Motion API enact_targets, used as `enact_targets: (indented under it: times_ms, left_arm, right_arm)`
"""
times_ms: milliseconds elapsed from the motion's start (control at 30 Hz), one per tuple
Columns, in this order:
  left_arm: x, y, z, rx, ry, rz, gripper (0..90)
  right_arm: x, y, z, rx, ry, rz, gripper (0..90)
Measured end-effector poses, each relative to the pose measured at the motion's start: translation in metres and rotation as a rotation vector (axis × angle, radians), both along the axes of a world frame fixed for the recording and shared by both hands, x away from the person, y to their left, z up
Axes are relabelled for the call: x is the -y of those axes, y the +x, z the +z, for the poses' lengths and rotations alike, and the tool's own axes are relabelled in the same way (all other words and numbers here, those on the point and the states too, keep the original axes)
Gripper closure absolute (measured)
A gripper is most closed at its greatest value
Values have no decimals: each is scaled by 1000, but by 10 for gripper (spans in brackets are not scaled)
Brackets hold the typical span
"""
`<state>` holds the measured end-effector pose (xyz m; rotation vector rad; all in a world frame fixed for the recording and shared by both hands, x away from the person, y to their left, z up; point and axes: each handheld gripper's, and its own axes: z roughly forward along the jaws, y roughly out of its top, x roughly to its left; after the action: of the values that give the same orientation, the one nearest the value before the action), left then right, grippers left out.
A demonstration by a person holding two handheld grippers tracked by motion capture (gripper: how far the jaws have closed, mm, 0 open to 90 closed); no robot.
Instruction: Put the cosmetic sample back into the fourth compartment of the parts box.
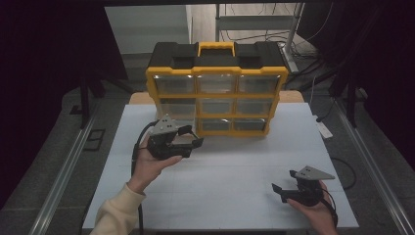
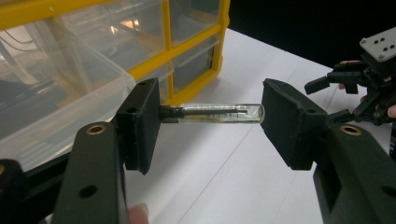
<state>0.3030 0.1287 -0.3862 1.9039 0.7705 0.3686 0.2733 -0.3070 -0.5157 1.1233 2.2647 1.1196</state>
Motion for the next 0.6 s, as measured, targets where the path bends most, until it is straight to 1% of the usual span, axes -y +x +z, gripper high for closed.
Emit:
enact_targets:
  times_ms: [267, 367, 600]
  left_arm:
    - [-1, 5, 11, 18, -23, 2, 399]
    - [0, 6, 15, 24, -17, 8, 399]
    - [-3, 13, 25, 33, -22, 30, 399]
  right_arm:
    - [0, -1, 1, 4, 0, -3, 136]
    - [0, -1, 1, 7, 4, -3, 135]
    - [0, -2, 2, 10, 3, -6, 136]
